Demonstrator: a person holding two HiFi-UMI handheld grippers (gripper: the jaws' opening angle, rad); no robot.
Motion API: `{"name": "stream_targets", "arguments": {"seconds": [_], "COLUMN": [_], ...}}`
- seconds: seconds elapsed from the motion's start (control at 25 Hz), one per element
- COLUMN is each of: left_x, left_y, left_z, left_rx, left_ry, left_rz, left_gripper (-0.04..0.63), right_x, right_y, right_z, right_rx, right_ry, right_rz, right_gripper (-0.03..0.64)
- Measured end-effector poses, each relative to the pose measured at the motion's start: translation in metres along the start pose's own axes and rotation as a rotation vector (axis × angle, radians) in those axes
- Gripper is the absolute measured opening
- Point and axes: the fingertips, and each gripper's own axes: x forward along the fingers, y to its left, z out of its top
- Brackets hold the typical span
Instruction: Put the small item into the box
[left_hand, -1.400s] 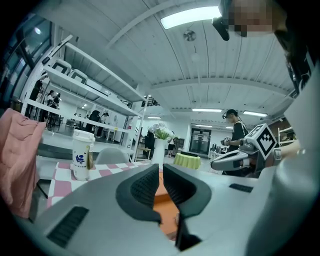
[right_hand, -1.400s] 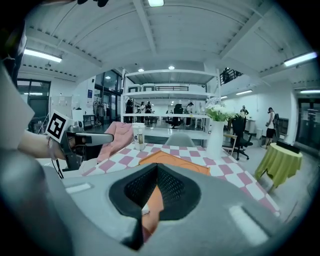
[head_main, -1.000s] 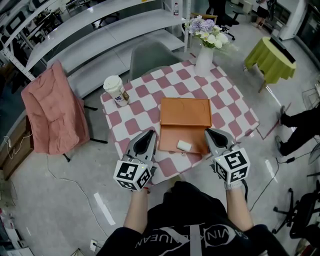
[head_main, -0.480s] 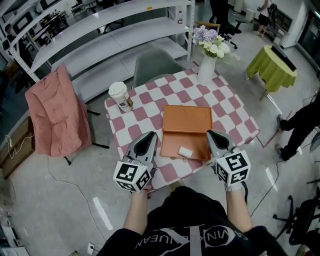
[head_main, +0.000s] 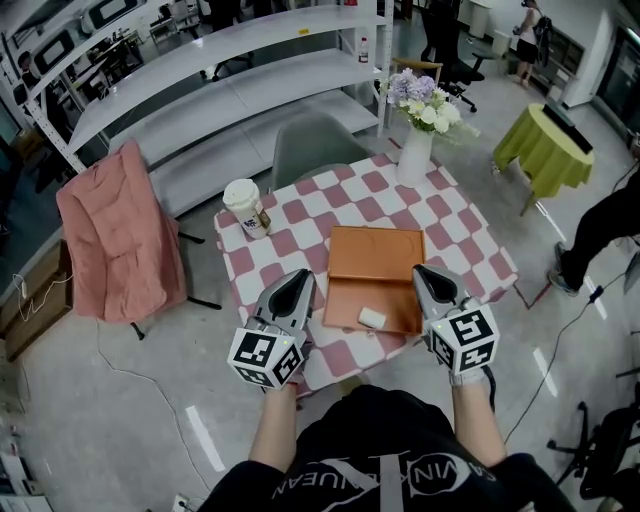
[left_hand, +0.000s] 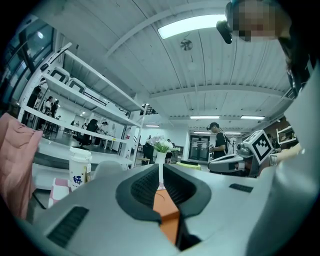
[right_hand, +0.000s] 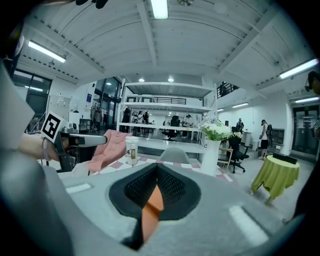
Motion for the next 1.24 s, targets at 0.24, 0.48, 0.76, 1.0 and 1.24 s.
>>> {"name": "stream_targets", "arguments": {"seconds": [0.24,0.48,0.76,1.0,1.24], "left_x": [0.002,-0.001,-0.003,-0.004,-0.007], "left_y": [0.003,0.012,0.014,0.014,0.014], "left_z": [0.004,-0.001,-0.004,-0.004,-0.002], "left_rx": [0.004,-0.020,-0.029,-0.030,-0.030], "left_ry": [-0.012,0.000,0.002,0.001,-0.001], "left_rz": [0.006,0.031,0.035,0.034,0.034], "left_gripper": [0.029,0.029,0.029,0.029,0.029], "right_x": [0.006,0.009,0.010,0.009,0.007], "right_y": [0.001,0.004,0.007,0.007,0.012], "right_z": [0.002,0.003,-0.001,-0.001,-0.003], "right_rx": [-0.018,-0.033,-0.039,-0.039,-0.033], "right_ry": [-0.003,0.013,0.027,0.028,0.035], "right_rz": [0.013,0.025,0.034,0.033,0.038], "right_gripper": [0.006,0.006,0.006,0.006,0.006]}}
